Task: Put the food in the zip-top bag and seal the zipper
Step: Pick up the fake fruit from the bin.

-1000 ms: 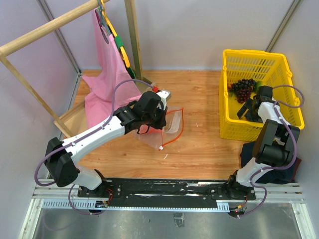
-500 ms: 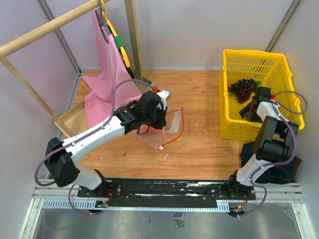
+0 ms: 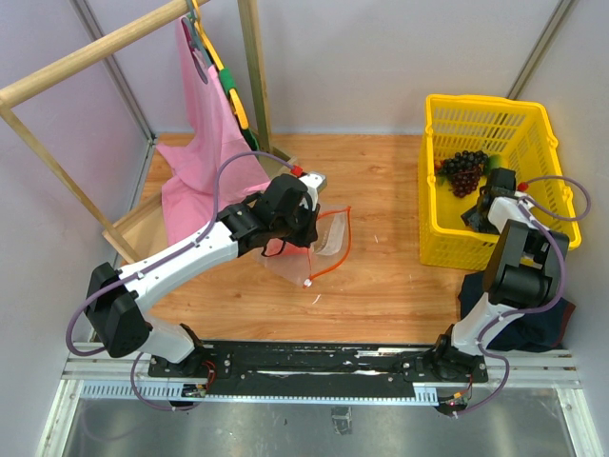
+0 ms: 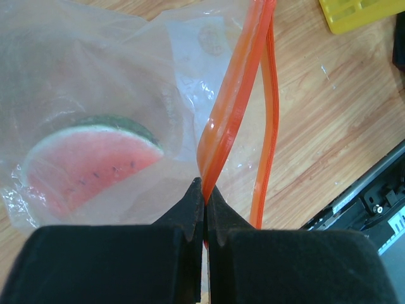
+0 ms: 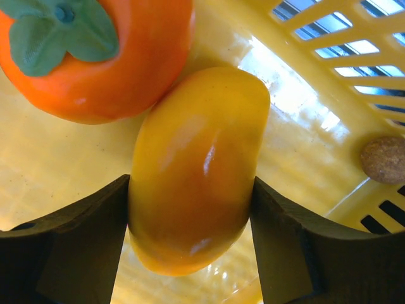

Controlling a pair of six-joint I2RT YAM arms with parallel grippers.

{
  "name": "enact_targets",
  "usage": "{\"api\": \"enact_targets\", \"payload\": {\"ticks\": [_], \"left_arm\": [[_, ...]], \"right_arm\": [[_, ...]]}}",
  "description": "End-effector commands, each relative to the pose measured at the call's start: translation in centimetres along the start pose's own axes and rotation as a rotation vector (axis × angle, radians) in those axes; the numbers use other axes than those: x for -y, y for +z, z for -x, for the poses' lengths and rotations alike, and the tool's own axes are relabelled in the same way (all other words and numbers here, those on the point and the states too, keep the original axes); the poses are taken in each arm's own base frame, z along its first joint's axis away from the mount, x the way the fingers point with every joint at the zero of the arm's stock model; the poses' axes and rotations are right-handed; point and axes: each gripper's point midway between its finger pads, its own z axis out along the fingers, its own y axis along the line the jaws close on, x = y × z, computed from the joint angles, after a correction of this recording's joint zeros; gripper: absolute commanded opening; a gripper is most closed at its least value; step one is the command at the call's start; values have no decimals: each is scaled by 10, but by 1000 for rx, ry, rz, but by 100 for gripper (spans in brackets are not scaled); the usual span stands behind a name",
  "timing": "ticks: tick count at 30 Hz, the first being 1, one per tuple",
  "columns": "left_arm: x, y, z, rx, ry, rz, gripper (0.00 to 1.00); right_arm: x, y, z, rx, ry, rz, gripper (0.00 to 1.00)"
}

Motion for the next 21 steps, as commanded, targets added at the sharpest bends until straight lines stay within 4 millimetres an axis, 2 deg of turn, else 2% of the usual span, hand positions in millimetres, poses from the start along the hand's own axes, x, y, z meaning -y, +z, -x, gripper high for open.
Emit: {"api": "enact_targets", "payload": {"ticks": [1, 11, 21], "left_arm": [[4, -3, 8, 35, 1, -27, 0], [5, -4, 10, 39, 0, -35, 0], [7, -5, 12, 42, 1, -41, 0]], "right_arm": [[12, 8, -8, -13, -3, -25, 57], [1, -24, -1, 25, -93, 104, 34], [-23, -84, 19, 99, -179, 324, 22]]}}
